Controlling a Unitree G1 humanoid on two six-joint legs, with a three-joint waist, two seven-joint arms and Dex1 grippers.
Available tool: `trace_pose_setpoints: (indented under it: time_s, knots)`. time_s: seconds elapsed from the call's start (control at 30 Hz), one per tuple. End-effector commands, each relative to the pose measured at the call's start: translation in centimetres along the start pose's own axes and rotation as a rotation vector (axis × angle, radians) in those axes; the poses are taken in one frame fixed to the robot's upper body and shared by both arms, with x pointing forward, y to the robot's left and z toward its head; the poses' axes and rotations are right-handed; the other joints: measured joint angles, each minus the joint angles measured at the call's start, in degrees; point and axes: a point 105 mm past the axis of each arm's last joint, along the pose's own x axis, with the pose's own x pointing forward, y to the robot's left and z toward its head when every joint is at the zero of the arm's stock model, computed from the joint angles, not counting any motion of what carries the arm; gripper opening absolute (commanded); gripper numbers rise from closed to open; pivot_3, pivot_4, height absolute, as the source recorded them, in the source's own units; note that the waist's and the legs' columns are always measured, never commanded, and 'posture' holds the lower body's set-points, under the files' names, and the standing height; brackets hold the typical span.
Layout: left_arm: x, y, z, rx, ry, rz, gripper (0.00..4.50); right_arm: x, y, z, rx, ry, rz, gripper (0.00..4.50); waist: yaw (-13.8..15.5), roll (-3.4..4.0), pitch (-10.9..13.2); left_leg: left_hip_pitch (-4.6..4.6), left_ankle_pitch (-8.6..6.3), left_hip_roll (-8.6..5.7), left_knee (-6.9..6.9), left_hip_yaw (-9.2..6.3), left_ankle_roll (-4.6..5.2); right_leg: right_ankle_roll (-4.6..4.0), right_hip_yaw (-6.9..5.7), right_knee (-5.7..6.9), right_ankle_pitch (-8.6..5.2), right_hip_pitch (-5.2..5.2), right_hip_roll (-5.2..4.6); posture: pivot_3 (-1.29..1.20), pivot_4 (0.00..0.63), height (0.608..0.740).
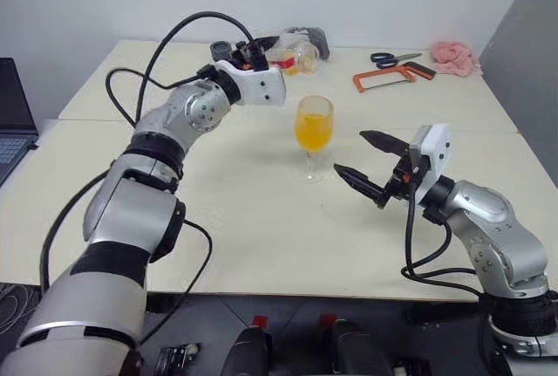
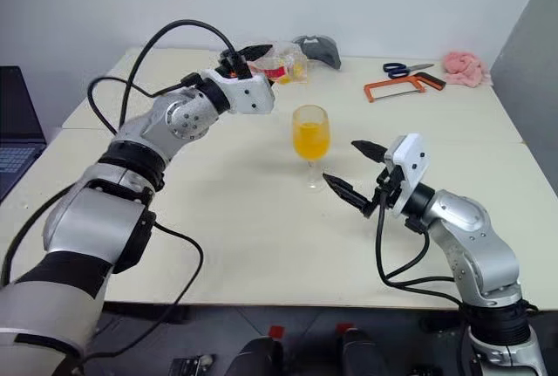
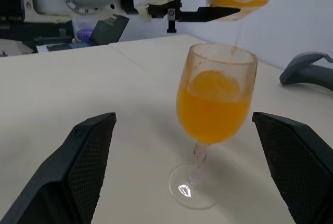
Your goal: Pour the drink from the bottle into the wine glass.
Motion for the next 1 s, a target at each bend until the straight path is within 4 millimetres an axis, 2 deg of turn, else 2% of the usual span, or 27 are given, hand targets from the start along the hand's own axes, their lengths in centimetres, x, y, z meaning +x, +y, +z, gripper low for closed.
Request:
trace_pose_setpoints:
  time_s: [0.03,0.1,0.2,0.3,0.4,0.47,0.57,0.67,0.77,1.0]
  knots:
    - [0.1,2.5,0.1,-0.202,0.002,0.124,1.67,0.3,0.0,2.0,-0.058,-0.070,-0.013,4.50,0.01,0.00,0.00,0.00,0.00,0.00,0.00,0.00,0.00,0.00,0.00,0.01,0.00,0.00,0.00,0.00,0.150,0.740]
    - [-0.1,2.9,-0.6,-0.348,0.024,0.170,1.67,0.4,0.4,2.1,-0.051,-0.067,0.005,4.50,-0.01,0.00,0.00,0.00,0.00,0.00,0.01,0.00,0.00,0.00,0.00,0.00,0.00,0.00,0.00,0.00,0.150,0.740]
    - [-1.4,2.9,-2.8,-0.613,0.077,0.235,1.66,0.6,2.2,1.7,-0.033,-0.022,0.108,4.50,-0.31,0.02,-0.02,0.00,0.01,0.06,0.01,-0.01,-0.02,0.00,0.00,0.03,0.00,-0.01,0.00,0.00,0.150,0.740]
    - [-3.8,1.6,-5.2,-0.827,0.141,0.268,1.66,0.9,3.8,1.3,-0.041,0.031,0.179,4.50,-1.13,0.04,-0.04,0.04,0.01,0.10,0.00,-0.05,-0.02,-0.01,0.00,0.05,0.00,-0.01,0.01,0.00,0.150,0.740]
    - [-5.7,0.4,-6.2,-0.970,0.183,0.271,1.66,1.7,3.4,0.3,-0.080,0.106,0.128,4.50,-1.57,0.03,-0.04,0.05,0.02,0.15,0.00,-0.19,-0.02,-0.01,-0.02,0.09,0.00,-0.01,0.03,0.00,0.150,0.740]
    - [-8.3,-1.1,-7.6,-1.062,0.257,0.267,1.66,2.7,3.5,0.2,-0.055,0.113,0.099,4.50,-1.81,0.02,-0.04,0.05,0.03,0.17,0.04,-0.33,-0.05,-0.01,-0.01,0.13,0.00,-0.01,0.02,0.00,0.150,0.740]
    - [-11.7,-2.4,-9.0,-1.075,0.358,0.280,1.66,4.0,4.2,0.2,-0.034,0.123,0.104,4.50,-2.29,0.02,-0.05,0.09,0.07,0.28,0.04,-0.46,-0.12,-0.02,0.01,0.18,0.00,-0.02,0.01,0.00,0.150,0.740]
    - [-13.4,-3.0,-9.7,-1.080,0.412,0.308,1.66,4.6,4.9,0.0,-0.029,0.140,0.127,4.50,-1.95,0.00,-0.06,0.03,0.08,0.25,0.09,-0.62,-0.13,-0.03,-0.09,0.18,0.00,-0.02,-0.02,0.00,0.150,0.740]
    - [-14.3,-3.4,-10.2,-1.075,0.443,0.337,1.66,5.3,5.0,-0.2,-0.037,0.153,0.130,4.50,-0.93,-0.03,-0.08,-0.01,0.07,0.19,0.23,-0.66,-0.12,-0.02,-0.12,0.16,0.01,0.04,-0.08,0.00,0.150,0.740]
    - [-15.0,-4.4,-10.6,-1.106,0.453,0.386,1.66,5.9,5.1,0.1,-0.051,0.145,0.137,4.50,-0.10,-0.11,-0.13,-0.01,0.00,0.15,0.31,-0.64,0.00,-0.02,-0.12,0.14,0.01,0.10,-0.12,0.00,0.150,0.740]
